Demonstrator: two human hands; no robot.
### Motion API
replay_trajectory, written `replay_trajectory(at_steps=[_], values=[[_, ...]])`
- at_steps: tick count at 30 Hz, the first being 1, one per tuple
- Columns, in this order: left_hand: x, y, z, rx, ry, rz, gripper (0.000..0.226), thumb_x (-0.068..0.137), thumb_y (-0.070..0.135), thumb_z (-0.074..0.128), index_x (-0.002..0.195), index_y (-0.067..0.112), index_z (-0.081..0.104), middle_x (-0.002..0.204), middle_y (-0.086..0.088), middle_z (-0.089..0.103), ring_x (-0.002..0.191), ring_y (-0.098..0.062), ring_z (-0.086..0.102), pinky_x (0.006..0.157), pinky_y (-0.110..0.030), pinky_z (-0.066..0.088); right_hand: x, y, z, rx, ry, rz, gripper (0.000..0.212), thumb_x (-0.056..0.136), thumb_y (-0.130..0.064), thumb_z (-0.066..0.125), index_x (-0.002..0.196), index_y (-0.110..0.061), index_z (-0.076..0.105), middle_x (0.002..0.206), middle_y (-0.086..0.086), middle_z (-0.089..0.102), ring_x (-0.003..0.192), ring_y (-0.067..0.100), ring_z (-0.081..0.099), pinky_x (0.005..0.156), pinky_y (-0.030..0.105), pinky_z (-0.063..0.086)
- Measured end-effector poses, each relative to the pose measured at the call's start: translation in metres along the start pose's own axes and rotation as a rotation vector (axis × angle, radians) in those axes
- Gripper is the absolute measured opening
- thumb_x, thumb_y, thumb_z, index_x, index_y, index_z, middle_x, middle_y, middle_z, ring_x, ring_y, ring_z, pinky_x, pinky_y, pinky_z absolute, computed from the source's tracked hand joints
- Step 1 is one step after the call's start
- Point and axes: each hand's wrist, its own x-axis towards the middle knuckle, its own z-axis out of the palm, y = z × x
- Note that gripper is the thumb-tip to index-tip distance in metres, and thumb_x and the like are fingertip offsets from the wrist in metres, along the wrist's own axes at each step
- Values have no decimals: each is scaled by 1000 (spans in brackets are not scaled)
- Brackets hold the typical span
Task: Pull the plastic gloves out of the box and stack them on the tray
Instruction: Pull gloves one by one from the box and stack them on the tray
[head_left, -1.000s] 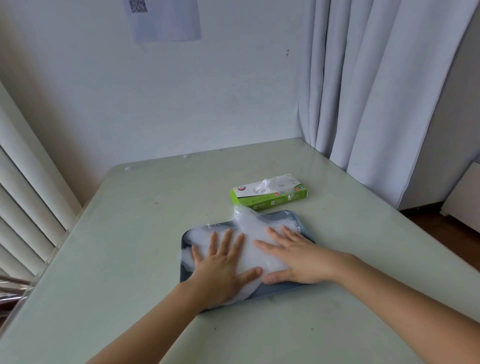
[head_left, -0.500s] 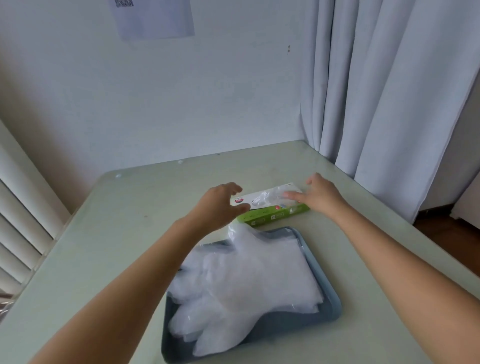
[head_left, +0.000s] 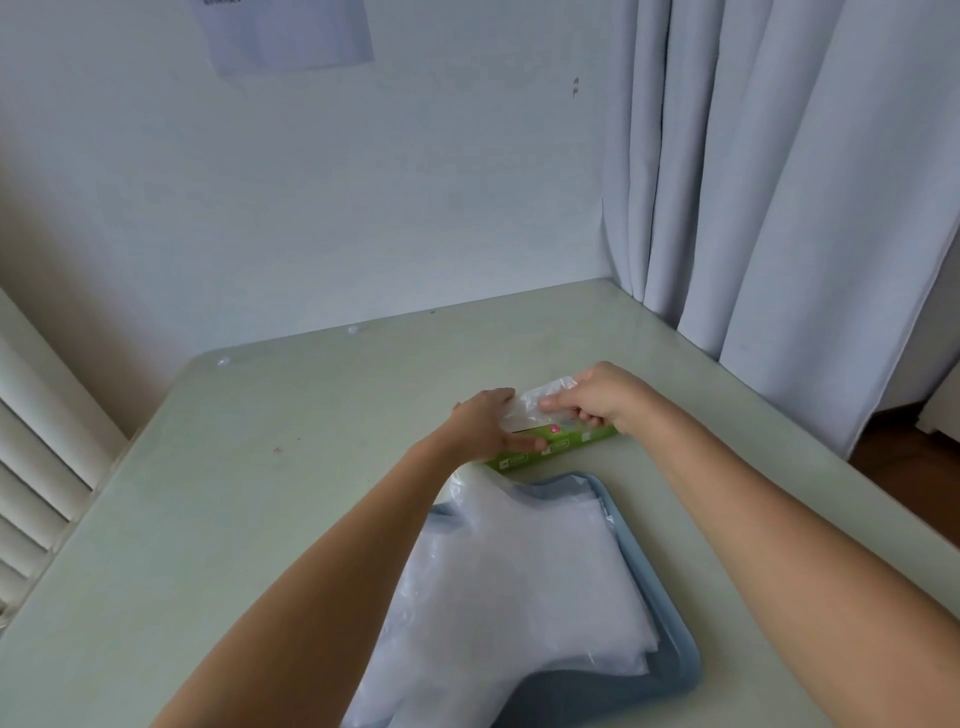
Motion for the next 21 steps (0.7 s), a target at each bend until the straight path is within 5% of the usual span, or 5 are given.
replay_trajectory(at_steps=[4,7,10,15,21], values=[[-1,0,2,-48,18,16,86,79,46,72,146,11,32,148,-6,39,136,-25,36,114,-36,24,-5,-2,-8,-123,267,-237,68,68,-39,84,120,-8,52,112,6,51,103,21,51,88,31,43],[-2,-3,4,-92,39,27,81,78,43,74,142,9,38,142,-7,46,131,-26,41,112,-37,26,-11,1,-9,-417,130,-580,89,64,-37,86,139,-20,41,143,4,37,133,21,33,110,32,26],[-3,-3,5,-119,49,34,82,78,41,75,143,10,37,144,-6,44,133,-24,39,114,-37,24,-7,8,-2,-667,-25,-692,63,77,-19,75,135,-19,51,137,2,48,126,19,44,108,31,31],[0,-6,6,-119,36,45,67,77,44,75,132,15,49,130,-2,54,120,-25,49,108,-43,32,-3,9,0,-778,134,-631,29,86,-7,56,110,-13,71,107,12,69,102,31,61,83,35,46],[4,-9,8,-160,32,52,67,75,46,76,135,29,50,129,1,56,119,-25,50,108,-46,33,-9,-11,-14,-851,217,-675,33,90,-1,50,116,-10,69,114,16,68,105,31,61,89,34,47]])
